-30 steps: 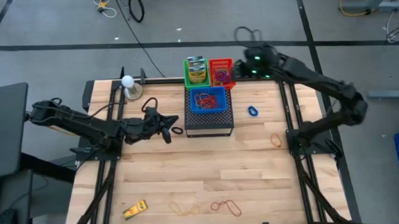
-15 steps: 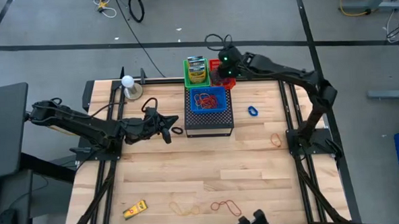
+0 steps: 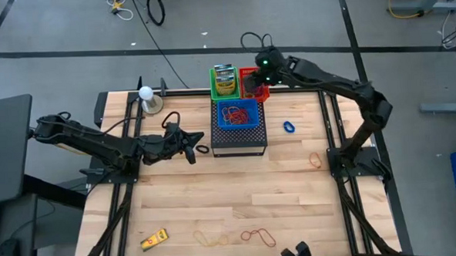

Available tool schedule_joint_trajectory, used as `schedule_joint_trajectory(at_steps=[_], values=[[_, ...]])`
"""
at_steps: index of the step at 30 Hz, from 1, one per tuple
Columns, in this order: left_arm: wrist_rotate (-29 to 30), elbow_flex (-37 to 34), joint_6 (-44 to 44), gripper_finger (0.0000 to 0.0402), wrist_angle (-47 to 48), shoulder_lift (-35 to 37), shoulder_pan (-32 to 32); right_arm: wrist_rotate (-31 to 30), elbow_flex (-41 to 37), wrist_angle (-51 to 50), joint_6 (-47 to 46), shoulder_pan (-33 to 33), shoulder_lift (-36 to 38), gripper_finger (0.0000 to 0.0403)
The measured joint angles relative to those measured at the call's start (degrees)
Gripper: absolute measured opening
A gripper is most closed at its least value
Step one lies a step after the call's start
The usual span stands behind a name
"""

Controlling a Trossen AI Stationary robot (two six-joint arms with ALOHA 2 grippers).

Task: Pick & Place Office Desk Supplies
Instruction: Put the yellow rubber band into the blue bin on the shelf

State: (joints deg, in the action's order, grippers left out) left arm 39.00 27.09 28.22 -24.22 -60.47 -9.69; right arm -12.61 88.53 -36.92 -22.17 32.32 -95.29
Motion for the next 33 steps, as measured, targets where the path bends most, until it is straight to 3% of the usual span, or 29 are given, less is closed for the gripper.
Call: schedule_joint_trajectory(at_steps=[4,10,14,22,27,33], values=[[-0.65,0.0,0.73,0.0008,0.01,0.0,0.0,1.07,0.02,-4.22,5.38,-2.14,5.05,0.0126],[-2.19,0.0,-1.45,0.0008,0.06,-0.02,-0.09,-1.03,-5.87,-5.65,10.34,-11.51,15.24,0.0013],[-2.19,0.0,-2.81,0.0008,0.12,-0.06,-0.09,-2.18,-17.29,1.16,7.55,-20.67,23.38,0.0016],[-2.15,0.0,-5.29,0.0008,0.47,-0.07,-0.04,-13.69,-31.72,3.64,-5.27,-43.98,32.53,0.0007],[-2.03,0.0,-7.05,0.0008,0.6,-0.12,0.0,-12.98,-34.59,1.91,-16.21,-56.0,30.25,0.0003],[-2.01,0.14,-7.83,0.0008,0.16,-1.2,0.0,-11.14,-36.0,1.91,-29.37,-68.07,20.57,0.0014]])
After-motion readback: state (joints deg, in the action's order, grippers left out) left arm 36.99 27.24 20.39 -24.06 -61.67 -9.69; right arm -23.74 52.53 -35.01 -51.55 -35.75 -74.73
